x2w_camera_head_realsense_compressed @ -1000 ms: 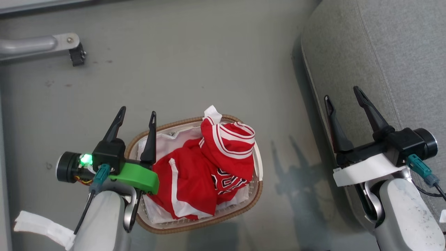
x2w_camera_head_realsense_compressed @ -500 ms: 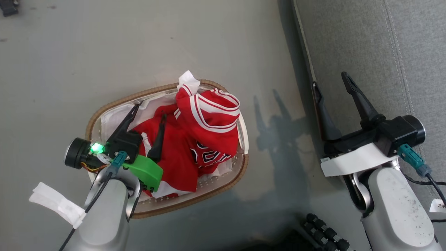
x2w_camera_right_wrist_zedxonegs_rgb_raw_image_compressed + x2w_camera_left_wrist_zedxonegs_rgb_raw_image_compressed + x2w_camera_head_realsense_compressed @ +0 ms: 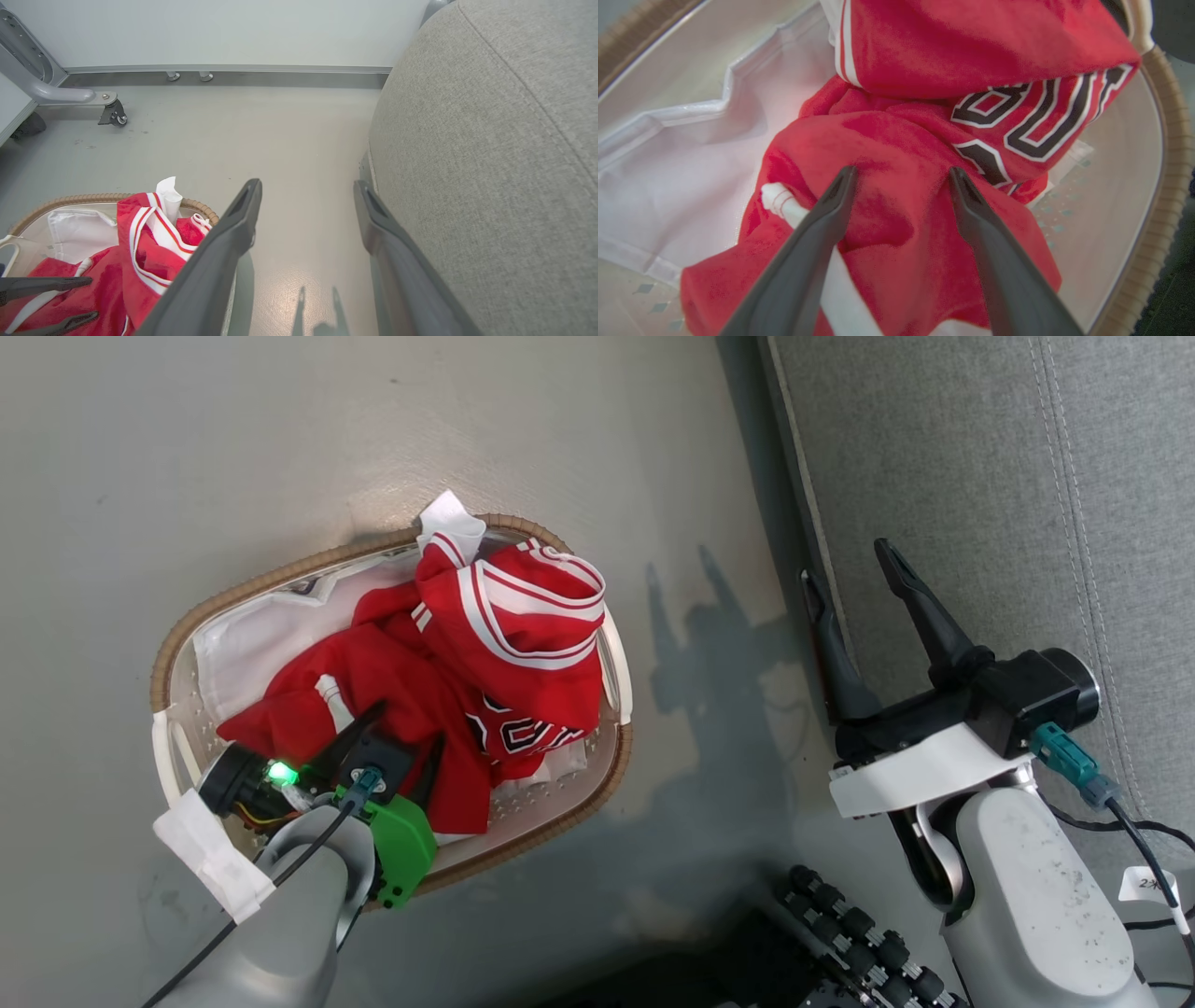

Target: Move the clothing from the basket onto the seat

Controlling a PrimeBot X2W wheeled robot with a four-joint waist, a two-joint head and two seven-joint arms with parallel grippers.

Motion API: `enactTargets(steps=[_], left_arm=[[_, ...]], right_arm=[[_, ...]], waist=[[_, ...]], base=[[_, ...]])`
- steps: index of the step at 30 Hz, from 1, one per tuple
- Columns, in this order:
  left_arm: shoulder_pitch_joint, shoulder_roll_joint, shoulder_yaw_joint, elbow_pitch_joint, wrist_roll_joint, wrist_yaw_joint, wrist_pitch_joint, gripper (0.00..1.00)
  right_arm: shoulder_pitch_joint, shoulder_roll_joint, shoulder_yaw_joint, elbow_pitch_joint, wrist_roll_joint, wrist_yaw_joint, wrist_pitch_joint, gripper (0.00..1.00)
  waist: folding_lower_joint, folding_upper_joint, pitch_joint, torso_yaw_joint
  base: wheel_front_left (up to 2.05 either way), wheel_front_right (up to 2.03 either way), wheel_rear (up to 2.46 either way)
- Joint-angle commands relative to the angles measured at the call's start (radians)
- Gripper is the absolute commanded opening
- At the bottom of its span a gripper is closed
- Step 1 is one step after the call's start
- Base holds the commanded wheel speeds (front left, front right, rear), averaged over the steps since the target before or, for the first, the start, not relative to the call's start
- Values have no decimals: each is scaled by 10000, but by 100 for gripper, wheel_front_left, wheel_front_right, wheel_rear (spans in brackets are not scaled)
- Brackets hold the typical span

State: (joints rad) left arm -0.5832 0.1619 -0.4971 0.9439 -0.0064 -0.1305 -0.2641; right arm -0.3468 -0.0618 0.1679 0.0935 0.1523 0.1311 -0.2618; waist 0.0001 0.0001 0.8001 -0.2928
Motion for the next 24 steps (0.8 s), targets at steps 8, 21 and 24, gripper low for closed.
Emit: enactTargets(steps=[8, 21, 24], left_arm=[[-1147, 28, -532, 2049, 200, 65, 218, 100], [-2128, -244, -1225, 3230, 39, 2, 1436, 100], [-2246, -312, -1543, 3276, -217, -2, 1420, 47]], right_arm=[[-152, 69, 102, -27, 224, -6, -47, 100], [-351, 98, 479, -92, 685, -6, -47, 100], [-358, 94, 531, -64, 727, -6, -47, 100]], waist=[[-1, -1, 363, -153], [-1, -1, 753, -244], [-1, -1, 749, -216]], base=[[0, 0, 0], [0, 0, 0], [0, 0, 0]])
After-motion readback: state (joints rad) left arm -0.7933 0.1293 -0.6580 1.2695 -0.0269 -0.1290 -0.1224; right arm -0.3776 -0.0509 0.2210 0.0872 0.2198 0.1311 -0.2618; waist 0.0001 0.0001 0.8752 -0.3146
